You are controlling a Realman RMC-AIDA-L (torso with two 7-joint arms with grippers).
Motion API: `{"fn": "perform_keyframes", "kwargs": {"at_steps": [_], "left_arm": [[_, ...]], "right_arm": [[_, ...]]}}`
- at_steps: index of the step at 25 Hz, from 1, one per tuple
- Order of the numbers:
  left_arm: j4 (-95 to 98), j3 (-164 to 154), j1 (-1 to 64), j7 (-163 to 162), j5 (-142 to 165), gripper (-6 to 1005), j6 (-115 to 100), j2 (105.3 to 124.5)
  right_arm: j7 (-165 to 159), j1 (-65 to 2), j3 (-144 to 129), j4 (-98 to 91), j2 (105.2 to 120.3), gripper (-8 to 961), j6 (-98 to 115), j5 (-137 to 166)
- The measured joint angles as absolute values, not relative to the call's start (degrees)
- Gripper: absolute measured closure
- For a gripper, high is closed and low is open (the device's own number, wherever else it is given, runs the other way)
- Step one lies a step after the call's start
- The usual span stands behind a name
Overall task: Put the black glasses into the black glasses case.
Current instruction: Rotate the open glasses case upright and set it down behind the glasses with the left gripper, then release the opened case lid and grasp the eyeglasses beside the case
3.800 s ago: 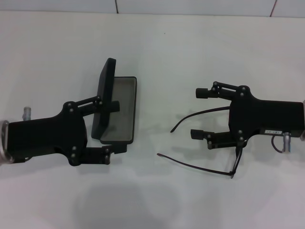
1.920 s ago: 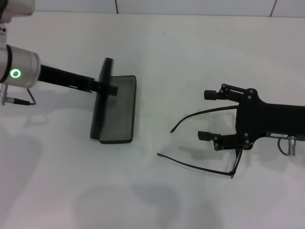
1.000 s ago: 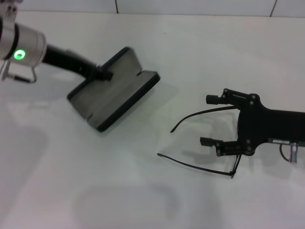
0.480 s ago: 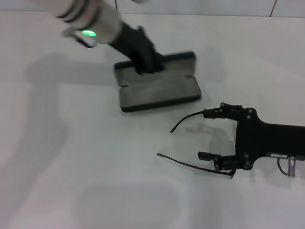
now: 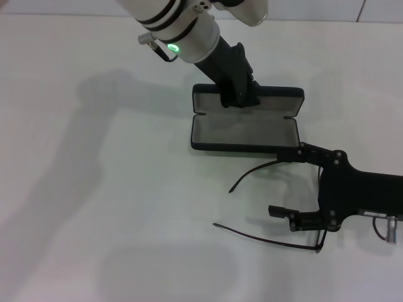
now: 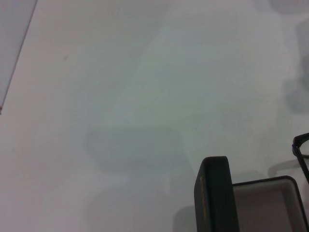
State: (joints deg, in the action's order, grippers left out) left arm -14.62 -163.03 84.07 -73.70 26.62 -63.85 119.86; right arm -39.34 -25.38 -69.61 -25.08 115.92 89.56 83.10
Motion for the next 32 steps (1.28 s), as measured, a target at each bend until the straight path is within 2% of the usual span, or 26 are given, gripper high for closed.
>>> {"fn": "perform_keyframes", "kwargs": {"at_steps": [5,10,13,19,24,27,32], "left_arm": [[-14.58,-163.03,84.1,-75.25,26.69,790,-64.33,119.82],[-14.55,-162.95,82.67,-72.82,22.56,592,-67.7,119.75],[-15.11,-162.93,79.86,-67.92,12.34,512,-71.46,119.6],[-17.34,-162.96,66.98,-58.19,-14.05,353,-87.07,118.56],[-16.39,-162.95,53.19,-53.16,-28.67,256,-88.78,119.57],[-14.89,-162.95,47.12,-52.72,-34.35,259,-90.13,119.37],[-13.44,-162.94,40.87,-51.38,-40.46,261,-91.37,119.54]], "right_arm": [[-39.26,-24.93,-69.35,-25.08,115.79,78,89.56,83.06],[-39.25,-25.01,-69.34,-25.16,115.82,83,89.54,83.0],[-39.24,-25.24,-69.33,-25.55,115.85,87,89.4,82.92],[-41.78,-25.41,-69.29,-31.68,115.17,93,90.22,82.45],[-49.8,-25.51,-69.83,-50.54,113.53,99,91.15,98.82],[-58.59,-27.4,-69.87,-65.04,113.72,102,95.42,115.03],[-65.37,-32.57,-70.37,-78.73,115.36,108,105.08,131.37]]}}
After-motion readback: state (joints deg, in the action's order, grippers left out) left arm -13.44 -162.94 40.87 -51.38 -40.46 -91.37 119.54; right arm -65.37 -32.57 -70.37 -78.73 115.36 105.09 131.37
